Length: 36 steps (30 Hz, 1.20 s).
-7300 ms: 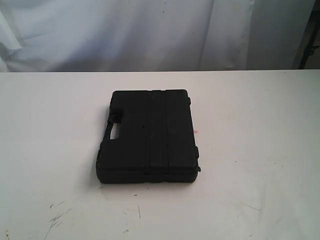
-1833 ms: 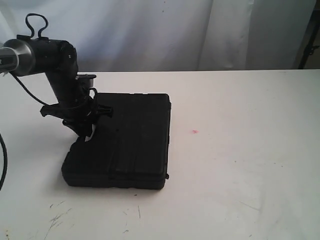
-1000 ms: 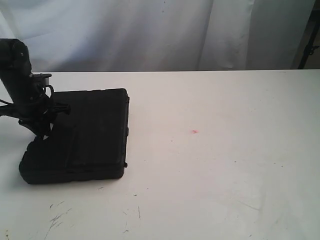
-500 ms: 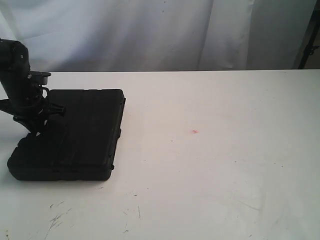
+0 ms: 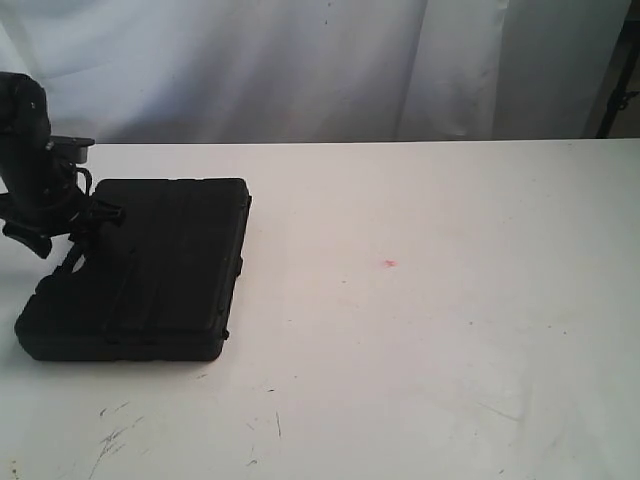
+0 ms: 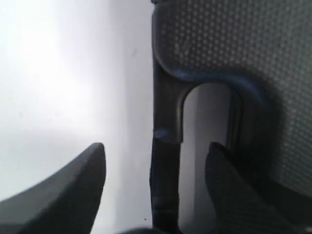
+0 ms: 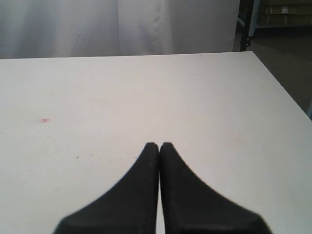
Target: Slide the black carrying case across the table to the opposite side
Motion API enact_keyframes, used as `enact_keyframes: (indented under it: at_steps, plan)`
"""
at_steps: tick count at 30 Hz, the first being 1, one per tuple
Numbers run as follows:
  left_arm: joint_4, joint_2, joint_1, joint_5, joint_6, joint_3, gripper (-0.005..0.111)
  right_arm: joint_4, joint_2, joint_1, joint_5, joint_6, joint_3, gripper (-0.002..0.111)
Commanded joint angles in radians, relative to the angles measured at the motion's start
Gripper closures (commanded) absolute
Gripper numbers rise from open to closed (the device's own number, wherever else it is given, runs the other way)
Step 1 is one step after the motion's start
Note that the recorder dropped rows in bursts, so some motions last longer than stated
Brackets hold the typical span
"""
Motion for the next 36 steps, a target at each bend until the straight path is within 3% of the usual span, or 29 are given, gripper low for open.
enact_keyframes:
  at_steps: [1,3,5,6,10,11,17,29,36]
  plan:
    - [-0.02,-0.074,0.01,-0.005,-0.017,0.0,0.047,0.002,-0.006,-0.004,-0.002,-0.004,0.004,0.108]
    - [-0.02,-0.101,0.013,0.002,-0.036,0.0,0.047,0.002,-0.006,-0.004,-0.002,-0.004,0.004,0.108]
    - [-0.02,-0.136,0.013,0.003,-0.061,0.0,0.054,0.002,-0.006,-0.004,-0.002,-0.004,0.004,0.108]
    - [-0.02,-0.152,0.013,0.003,-0.068,0.0,0.061,0.002,-0.006,-0.004,-0.002,-0.004,0.004,0.108]
    - [-0.055,-0.252,0.013,0.003,-0.078,0.0,0.103,0.002,-0.006,-0.004,-0.002,-0.004,0.004,0.108]
    - [-0.065,-0.276,0.013,0.003,-0.065,0.0,0.106,0.002,-0.006,-0.004,-0.002,-0.004,0.004,0.108]
    - [-0.139,-0.46,0.011,-0.026,-0.022,0.049,0.107,0.002,-0.006,-0.004,-0.002,-0.004,0.004,0.108]
    - [-0.183,-0.972,0.011,-0.33,-0.029,0.561,0.107,0.002,-0.006,-0.004,-0.002,-0.004,0.004,0.108]
    - [-0.221,-1.28,0.011,-0.389,-0.029,0.786,0.107,0.002,-0.006,-0.004,-0.002,-0.004,0.004,0.108]
